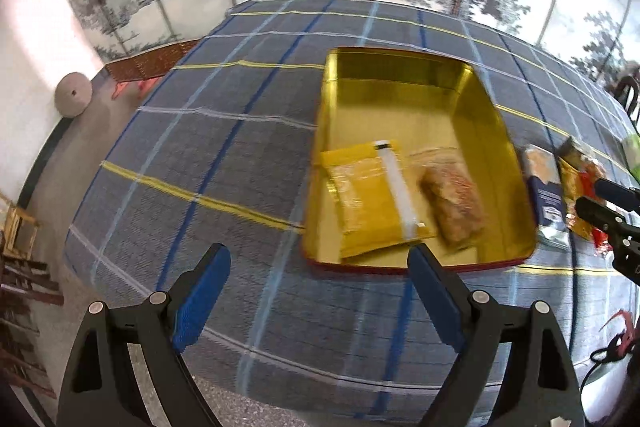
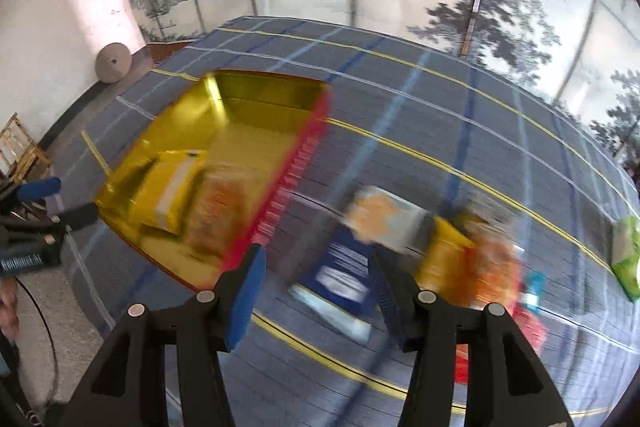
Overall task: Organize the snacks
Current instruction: 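Grasp the pink wrapped candy with the right tool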
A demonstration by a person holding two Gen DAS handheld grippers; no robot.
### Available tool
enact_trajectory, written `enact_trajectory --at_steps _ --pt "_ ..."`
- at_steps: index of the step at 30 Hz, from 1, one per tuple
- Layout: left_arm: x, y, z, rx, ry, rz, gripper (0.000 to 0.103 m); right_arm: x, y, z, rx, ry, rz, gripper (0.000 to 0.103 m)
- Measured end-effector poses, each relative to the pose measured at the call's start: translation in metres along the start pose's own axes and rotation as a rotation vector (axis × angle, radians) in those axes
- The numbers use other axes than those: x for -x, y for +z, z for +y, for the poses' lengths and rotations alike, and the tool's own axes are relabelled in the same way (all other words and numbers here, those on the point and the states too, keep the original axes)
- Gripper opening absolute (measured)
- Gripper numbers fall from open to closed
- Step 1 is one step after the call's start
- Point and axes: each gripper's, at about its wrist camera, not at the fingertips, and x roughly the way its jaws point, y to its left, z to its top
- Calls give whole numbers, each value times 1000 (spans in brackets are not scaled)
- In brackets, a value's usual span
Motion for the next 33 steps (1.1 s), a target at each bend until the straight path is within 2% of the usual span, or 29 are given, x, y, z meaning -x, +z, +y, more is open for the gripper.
enact_trajectory --at_steps 8,13,18,26,33 --pt "1 5 -44 -75 -51 -1 88 16 -35 -91 -47 -131 25 54" --pt "3 5 -67 -117 -73 0 88 14 -52 -134 -88 -142 64 54" --pt "2 4 -86 -143 -82 12 88 2 -59 -152 -53 -88 101 54" --pt "5 -1 -98 -161 -71 26 88 -20 -56 -155 62 12 148 54" --pt "7 -1 -107 -172 -63 29 88 -26 -52 -158 93 80 159 54"
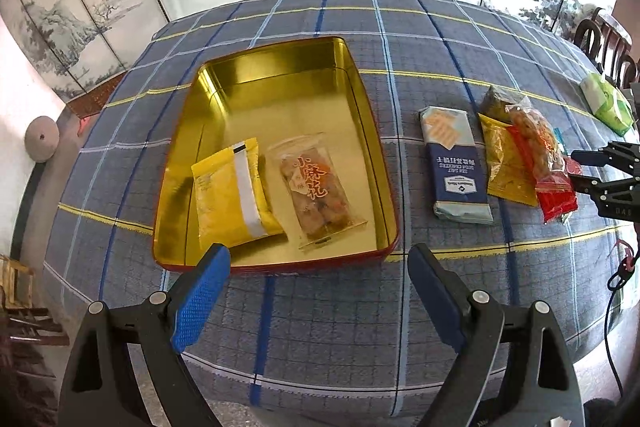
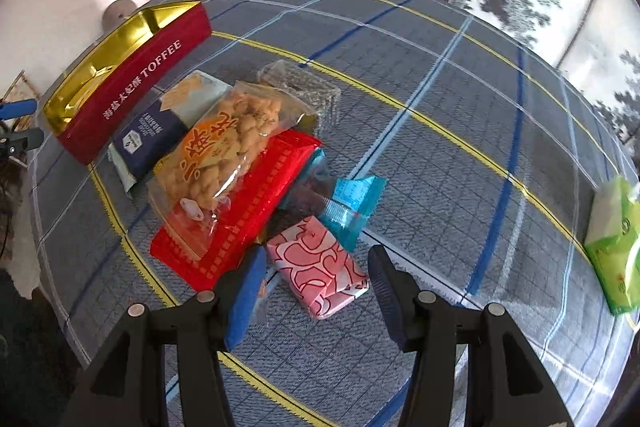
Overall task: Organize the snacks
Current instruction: 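Grasp the pink wrapped candy with the right tool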
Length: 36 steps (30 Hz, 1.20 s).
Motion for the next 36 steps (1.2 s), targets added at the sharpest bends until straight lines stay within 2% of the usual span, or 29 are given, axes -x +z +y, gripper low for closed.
enact_trajectory --at_steps 3,5,8,20,24,29,36 --pt "1 0 -5 -3 -2 0 88 0 -1 -1 -7 17 0 51" --pt "1 -1 -8 -6 -3 0 88 0 -3 -2 -17 37 3 43" --pt "1 -1 -12 -14 -2 1 88 1 -8 -2 -21 43 1 37" --pt "1 -1 -29 -42 -14 -2 88 -2 -16 0 -60 40 -49 37" --pt "0 0 -36 -52 -27 -2 88 1 -22 2 -75 26 -71 32" --pt "-2 3 -47 -64 -62 -8 88 8 -37 0 -134 -26 -96 31" --pt "-8 9 -63 -69 -133 -8 88 13 -48 -20 -248 -227 -144 31"
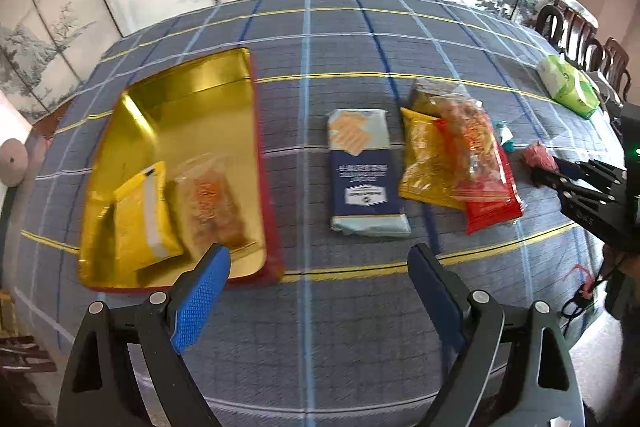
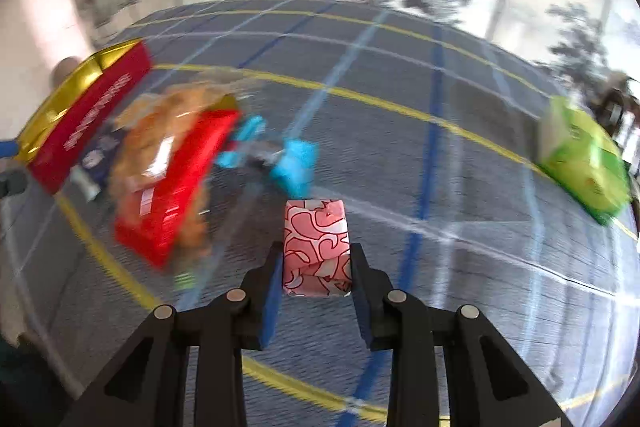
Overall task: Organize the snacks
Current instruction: 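Grasp the pink wrapped candy with the right tool, then grasp the blue soda cracker pack with the left tool while the right tool holds the pink candy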
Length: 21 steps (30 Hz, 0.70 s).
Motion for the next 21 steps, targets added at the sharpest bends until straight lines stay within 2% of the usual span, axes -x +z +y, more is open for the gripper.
enact_trajectory --at_steps 6,14,17,21 --pt "-8 10 -10 12 -58 -15 88 -12 10 -21 -125 -94 -52 31" --pt "-29 28 -19 18 -53 -8 87 -23 18 -27 -191 -138 -88 31" --pt "-37 34 -22 11 -52 -9 84 -24 18 -29 -210 -127 -90 31" --pt "-52 42 -25 12 -51 5 72 -25 17 -33 -226 -106 -87 31"
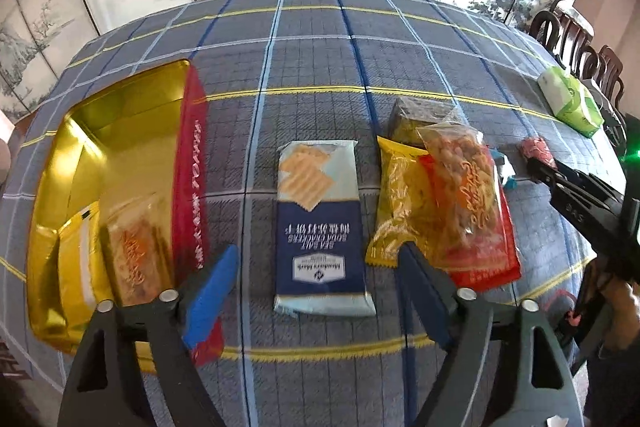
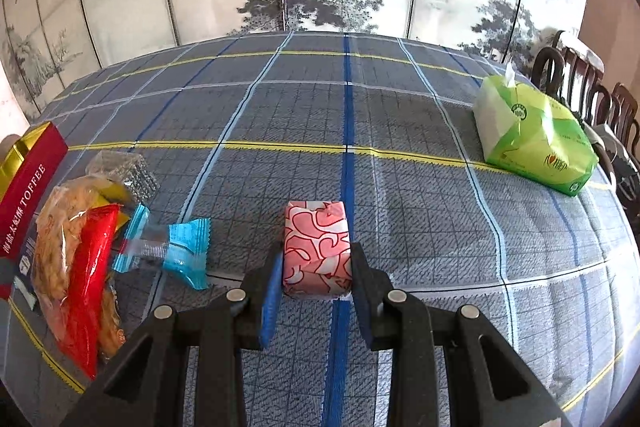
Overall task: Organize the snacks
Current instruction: 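Grasp the blue soda cracker pack with the left tool while the right tool holds the pink candy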
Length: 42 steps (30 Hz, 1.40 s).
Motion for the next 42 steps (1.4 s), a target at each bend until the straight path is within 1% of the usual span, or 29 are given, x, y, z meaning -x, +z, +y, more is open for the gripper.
enact_trajectory --at_steps 4,8,17,20,22,24,27,32,34,42 --pt "-13 6 2 25 -3 20 65 -1 0 -1 -2 2 1 32" --pt "-21 9 4 37 2 30 64 -3 1 -4 -3 6 2 32" --pt "-31 14 -1 -4 54 32 63 -4 1 -4 -4 7 2 32" --pt "-31 15 -5 -17 48 31 62 -4 1 -2 -4 7 2 33" --pt "-32 15 -7 -16 26 38 55 -4 1 -2 -3 7 2 33" --pt "-34 14 -8 -13 34 46 54 -4 1 -2 -4 9 2 33" --pt "-39 12 -5 6 26 65 54 -5 2 -2 -7 11 2 33" --pt "-40 12 -7 -2 35 52 53 -5 2 -1 -7 11 1 33" --pt "-39 12 -8 -5 33 46 46 -5 2 -1 -7 12 1 33" --pt "-34 8 -6 1 10 49 45 -5 2 -2 -4 9 0 33"
